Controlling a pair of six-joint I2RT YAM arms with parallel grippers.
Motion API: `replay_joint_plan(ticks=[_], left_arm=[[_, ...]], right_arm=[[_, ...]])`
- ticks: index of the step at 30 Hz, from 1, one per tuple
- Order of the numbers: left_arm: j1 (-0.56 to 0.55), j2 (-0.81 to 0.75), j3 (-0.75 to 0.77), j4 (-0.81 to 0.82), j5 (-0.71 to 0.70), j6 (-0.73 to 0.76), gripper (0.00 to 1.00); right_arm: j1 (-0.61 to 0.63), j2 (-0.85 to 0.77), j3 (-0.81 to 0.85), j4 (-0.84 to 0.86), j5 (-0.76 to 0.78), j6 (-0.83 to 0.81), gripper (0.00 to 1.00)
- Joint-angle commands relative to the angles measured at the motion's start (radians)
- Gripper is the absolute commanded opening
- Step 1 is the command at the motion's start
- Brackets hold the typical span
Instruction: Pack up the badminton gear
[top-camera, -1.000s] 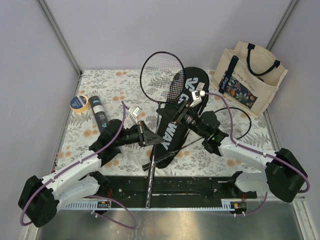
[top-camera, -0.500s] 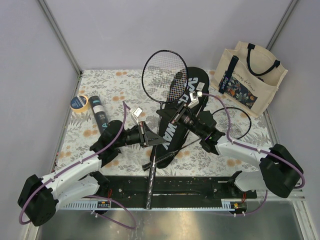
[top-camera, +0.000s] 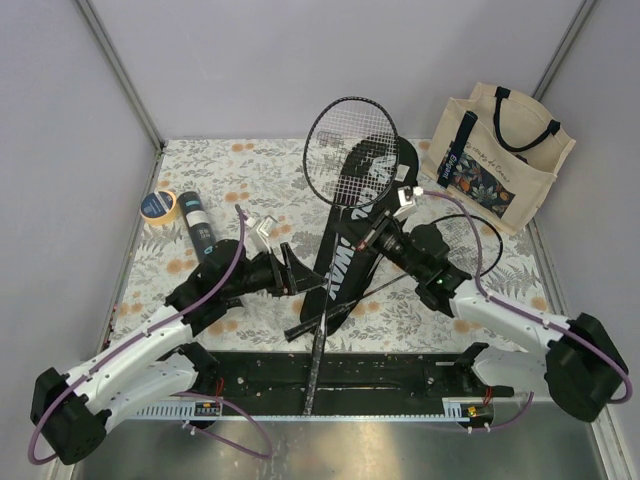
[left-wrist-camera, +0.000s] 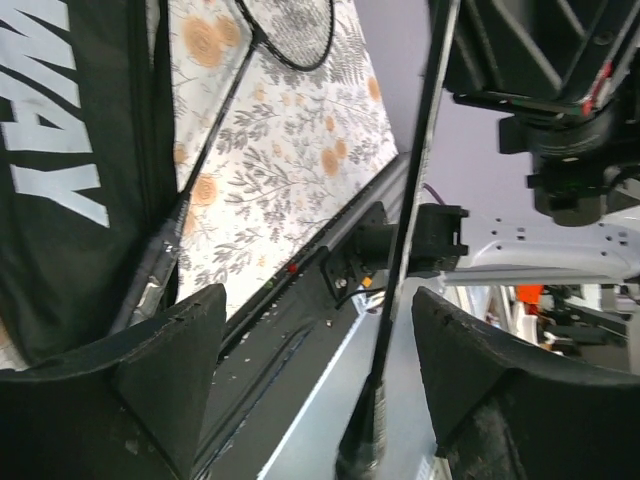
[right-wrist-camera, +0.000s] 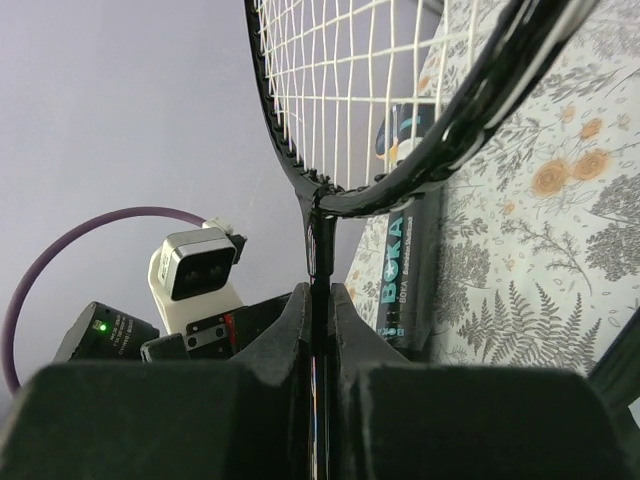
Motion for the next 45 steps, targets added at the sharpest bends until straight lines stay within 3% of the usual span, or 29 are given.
replay_joint_plan(ticks=[1, 9, 13, 17, 22, 29, 34, 39, 45], left_arm=[[-0.004, -0.023, 0.103, -0.16, -0.099, 0.14, 0.78], [-0.035, -0.011, 0.21, -0.353, -0.295, 0.269, 0.74], [-0.095, 0.08, 0.304, -0.421, -0.482, 0.331, 0.72], [-0.158, 0.216, 0.339, -0.374, -0.621, 0.35, 0.7], [-0.2, 0.457, 0.39, -0.193, -0.627, 0.382, 0.67], [-0.224, 0.818, 0.588, -0.099, -0.625, 0.453, 0.62], [-0.239, 0.971, 0.652, -0.048, -0.618, 0.467, 0.61], [-0.251, 1.089, 0.735, -0.122, -0.647, 0.454, 0.58], [-0.259, 1.168, 0.732, -0.119, -0.639, 0.431, 0.57]], right_arm=[[-0.037, -0.131, -0.012, -0.158, 0.034, -0.044, 0.0], [-0.112, -0.381, -0.145, -0.5, 0.025, -0.083, 0.0], [-0.112, -0.534, -0.246, -0.683, 0.048, -0.07, 0.0], [-0.114, -0.693, -0.332, -0.807, 0.08, -0.033, 0.0], [-0.112, -0.821, -0.339, -0.986, 0.146, -0.034, 0.0], [-0.112, -0.925, -0.348, -1.09, 0.201, -0.051, 0.0], [-0.114, -0.994, -0.34, -1.153, 0.226, -0.061, 0.0], [-0.112, -1.024, -0.334, -1.17, 0.238, -0.067, 0.0], [-0.112, -1.037, -0.337, -1.172, 0.246, -0.074, 0.0]])
